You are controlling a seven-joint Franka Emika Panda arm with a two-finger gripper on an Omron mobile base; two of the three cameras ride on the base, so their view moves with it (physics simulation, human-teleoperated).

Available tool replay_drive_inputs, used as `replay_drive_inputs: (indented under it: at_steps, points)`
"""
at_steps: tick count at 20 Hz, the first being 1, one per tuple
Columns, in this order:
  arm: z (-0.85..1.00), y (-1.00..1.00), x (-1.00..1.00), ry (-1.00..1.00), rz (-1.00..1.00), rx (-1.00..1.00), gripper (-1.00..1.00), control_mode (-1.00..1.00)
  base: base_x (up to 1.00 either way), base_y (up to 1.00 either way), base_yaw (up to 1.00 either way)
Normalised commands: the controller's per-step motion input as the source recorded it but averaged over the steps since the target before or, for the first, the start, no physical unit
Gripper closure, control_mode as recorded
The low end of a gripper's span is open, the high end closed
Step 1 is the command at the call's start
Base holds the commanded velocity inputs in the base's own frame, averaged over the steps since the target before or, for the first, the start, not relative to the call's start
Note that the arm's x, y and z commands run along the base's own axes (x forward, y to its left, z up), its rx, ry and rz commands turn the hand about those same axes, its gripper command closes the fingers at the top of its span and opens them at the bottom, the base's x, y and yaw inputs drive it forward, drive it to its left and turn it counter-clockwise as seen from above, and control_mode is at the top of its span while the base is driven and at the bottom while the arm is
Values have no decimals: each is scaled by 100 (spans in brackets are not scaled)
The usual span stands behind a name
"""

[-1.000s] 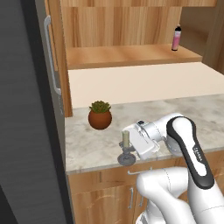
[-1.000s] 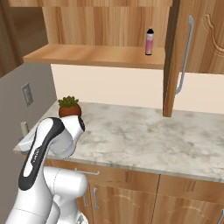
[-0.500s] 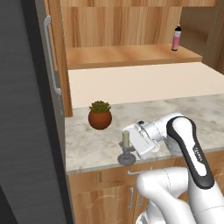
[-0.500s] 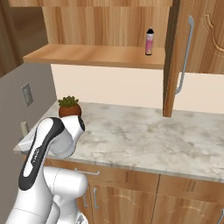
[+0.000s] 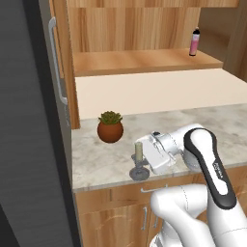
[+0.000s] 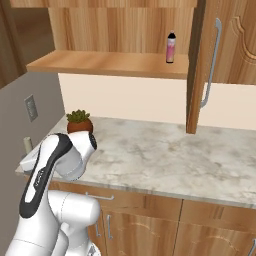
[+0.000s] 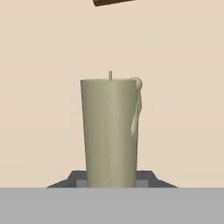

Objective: Pick the candle and candle from the dining table and place them in the open cabinet. Close the cabinet after placing the objects.

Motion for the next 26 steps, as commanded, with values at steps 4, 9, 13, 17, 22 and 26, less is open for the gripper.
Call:
replay_drive_inputs:
  at_steps: [4, 9, 13, 17, 22, 26]
  points:
    - [35, 1, 0, 0, -17, 0, 100, -100, 0, 0, 0]
    - [41, 3, 0, 4, -20, 0, 100, -100, 0, 0, 0]
    - [42, 6, 0, 7, -17, 0, 100, -100, 0, 0, 0]
    - [48, 0, -2, 1, -18, 0, 100, -100, 0, 0, 0]
    - [40, 4, 7, 0, -30, -1, 100, -100, 0, 0, 0]
    - [43, 0, 18, 0, -38, -2, 100, -100, 0, 0, 0]
